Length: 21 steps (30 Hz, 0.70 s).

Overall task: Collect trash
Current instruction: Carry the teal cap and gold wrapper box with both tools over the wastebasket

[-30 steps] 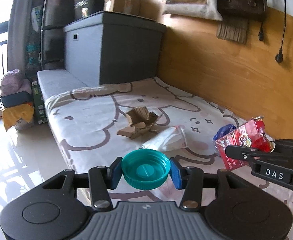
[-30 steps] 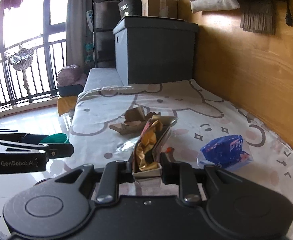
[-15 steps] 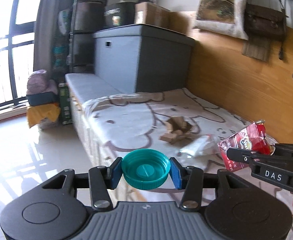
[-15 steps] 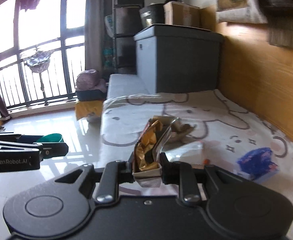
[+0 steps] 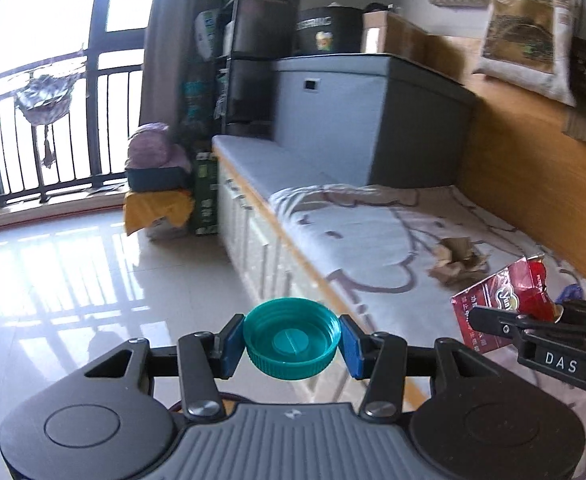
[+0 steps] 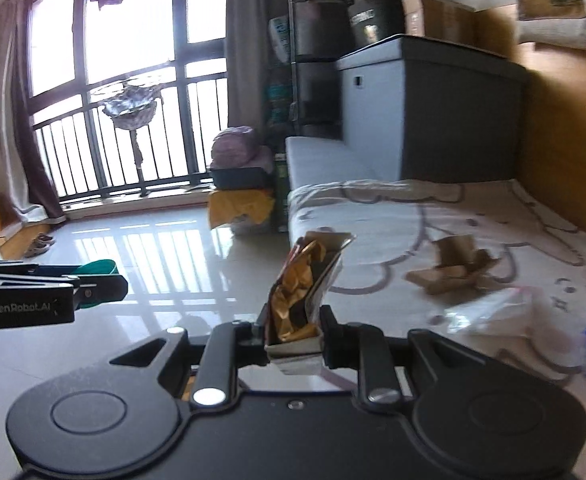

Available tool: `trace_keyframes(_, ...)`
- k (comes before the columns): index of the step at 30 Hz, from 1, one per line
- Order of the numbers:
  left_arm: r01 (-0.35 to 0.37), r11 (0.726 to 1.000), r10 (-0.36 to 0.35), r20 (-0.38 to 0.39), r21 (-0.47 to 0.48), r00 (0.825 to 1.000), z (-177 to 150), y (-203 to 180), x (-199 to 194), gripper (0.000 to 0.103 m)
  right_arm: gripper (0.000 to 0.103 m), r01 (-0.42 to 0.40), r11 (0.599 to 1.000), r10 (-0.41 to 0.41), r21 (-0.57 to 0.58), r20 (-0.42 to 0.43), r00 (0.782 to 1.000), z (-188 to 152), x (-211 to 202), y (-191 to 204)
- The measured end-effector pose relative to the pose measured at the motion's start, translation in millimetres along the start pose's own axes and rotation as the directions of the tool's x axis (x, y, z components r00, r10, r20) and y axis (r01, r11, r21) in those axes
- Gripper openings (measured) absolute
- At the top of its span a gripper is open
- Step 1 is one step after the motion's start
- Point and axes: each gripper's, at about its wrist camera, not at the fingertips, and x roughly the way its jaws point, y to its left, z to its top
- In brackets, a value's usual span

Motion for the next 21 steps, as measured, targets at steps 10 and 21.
trace_keyframes(10,-0.075,0.996,0.072,-0.070,-0.038,0.995,-26,49,29,0.050,0.023,-0.082,0.996,0.079,-0.035,-0.081,0.994,-20,59,47)
trace_keyframes(21,-0.122,0.990,0.103,-0.224,-0.072,0.969,-78,89,87,0.050,0.023,-0.138,0.986,0.110,-0.094,-0.257,0.960,-74,140,82)
